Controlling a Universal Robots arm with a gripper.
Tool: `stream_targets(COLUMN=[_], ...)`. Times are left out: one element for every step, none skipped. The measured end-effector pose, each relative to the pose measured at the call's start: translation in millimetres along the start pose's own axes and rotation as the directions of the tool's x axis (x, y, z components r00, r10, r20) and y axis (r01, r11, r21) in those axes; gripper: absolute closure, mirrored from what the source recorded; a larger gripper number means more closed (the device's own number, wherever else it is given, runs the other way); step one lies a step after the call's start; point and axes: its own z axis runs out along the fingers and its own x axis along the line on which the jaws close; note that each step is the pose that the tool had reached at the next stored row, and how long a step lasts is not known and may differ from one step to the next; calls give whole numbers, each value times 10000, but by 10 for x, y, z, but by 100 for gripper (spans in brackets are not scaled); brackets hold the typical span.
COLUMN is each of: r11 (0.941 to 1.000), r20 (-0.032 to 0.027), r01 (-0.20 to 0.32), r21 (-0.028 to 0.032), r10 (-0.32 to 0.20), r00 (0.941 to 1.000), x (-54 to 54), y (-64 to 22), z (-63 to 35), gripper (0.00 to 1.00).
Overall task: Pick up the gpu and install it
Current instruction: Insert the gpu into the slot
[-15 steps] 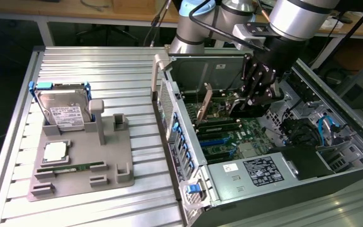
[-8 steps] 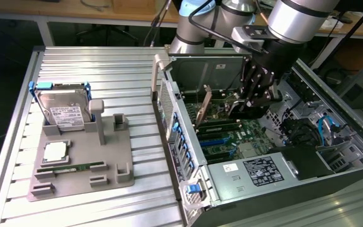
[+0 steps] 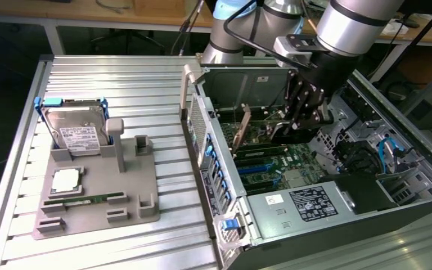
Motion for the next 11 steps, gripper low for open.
stream_targets(r11=[10000, 10000, 10000, 10000, 10000, 10000, 10000, 10000, 10000, 10000, 10000], r20=[0, 1, 0, 0, 0, 0, 0, 0, 0, 0, 0], r01=[0, 0, 0, 0, 0, 0, 0, 0, 0, 0, 0], r21=[0, 0, 0, 0, 0, 0, 0, 0, 0, 0, 0], r10=[0, 0, 0, 0, 0, 0, 0, 0, 0, 0, 0], r00=[10000, 10000, 10000, 10000, 10000, 10000, 10000, 10000, 10000, 10000, 10000], x=[0, 0, 0, 0, 0, 0, 0, 0, 0, 0, 0], y=[0, 0, 0, 0, 0, 0, 0, 0, -1, -1, -1], z=[4, 8, 11, 14, 19, 23, 26, 30, 34, 40, 43], gripper=[73, 73, 73, 73, 73, 73, 73, 73, 73, 73, 73])
